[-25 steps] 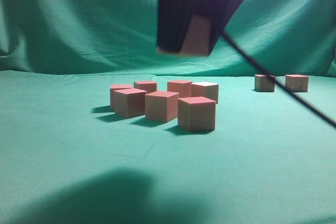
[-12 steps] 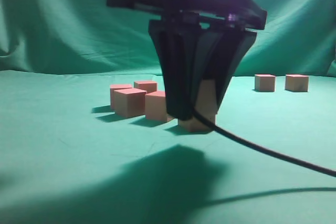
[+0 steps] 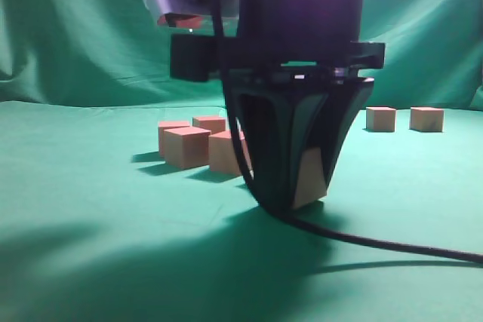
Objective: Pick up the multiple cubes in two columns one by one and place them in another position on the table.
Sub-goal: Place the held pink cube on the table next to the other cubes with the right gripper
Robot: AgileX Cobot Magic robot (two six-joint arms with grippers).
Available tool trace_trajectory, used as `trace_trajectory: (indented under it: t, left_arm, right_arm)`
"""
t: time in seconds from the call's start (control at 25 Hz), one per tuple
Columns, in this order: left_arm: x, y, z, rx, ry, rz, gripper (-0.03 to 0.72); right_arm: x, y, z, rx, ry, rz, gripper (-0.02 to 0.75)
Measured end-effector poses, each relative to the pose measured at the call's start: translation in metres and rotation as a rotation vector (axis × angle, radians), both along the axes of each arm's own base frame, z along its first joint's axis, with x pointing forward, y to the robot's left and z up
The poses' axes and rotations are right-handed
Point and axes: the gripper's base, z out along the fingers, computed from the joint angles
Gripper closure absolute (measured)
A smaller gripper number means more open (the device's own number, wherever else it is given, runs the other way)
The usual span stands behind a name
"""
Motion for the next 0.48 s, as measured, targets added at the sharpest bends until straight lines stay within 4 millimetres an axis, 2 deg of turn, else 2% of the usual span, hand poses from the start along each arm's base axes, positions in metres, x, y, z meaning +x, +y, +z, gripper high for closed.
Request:
trace_trajectory:
  t: [0.44, 0.48]
  left_arm:
    - [0.0, 0.0, 0.0, 0.0, 0.0, 0.0, 0.688]
    - [0.0, 0.0, 0.0, 0.0, 0.0, 0.0, 0.688]
  right_arm:
    - [0.0002, 0.0006, -0.0029, -0.003, 0.006, -0.01, 0.475]
    - [0.0, 0.0008, -0.0032, -0.001, 0.009, -0.014, 0.426]
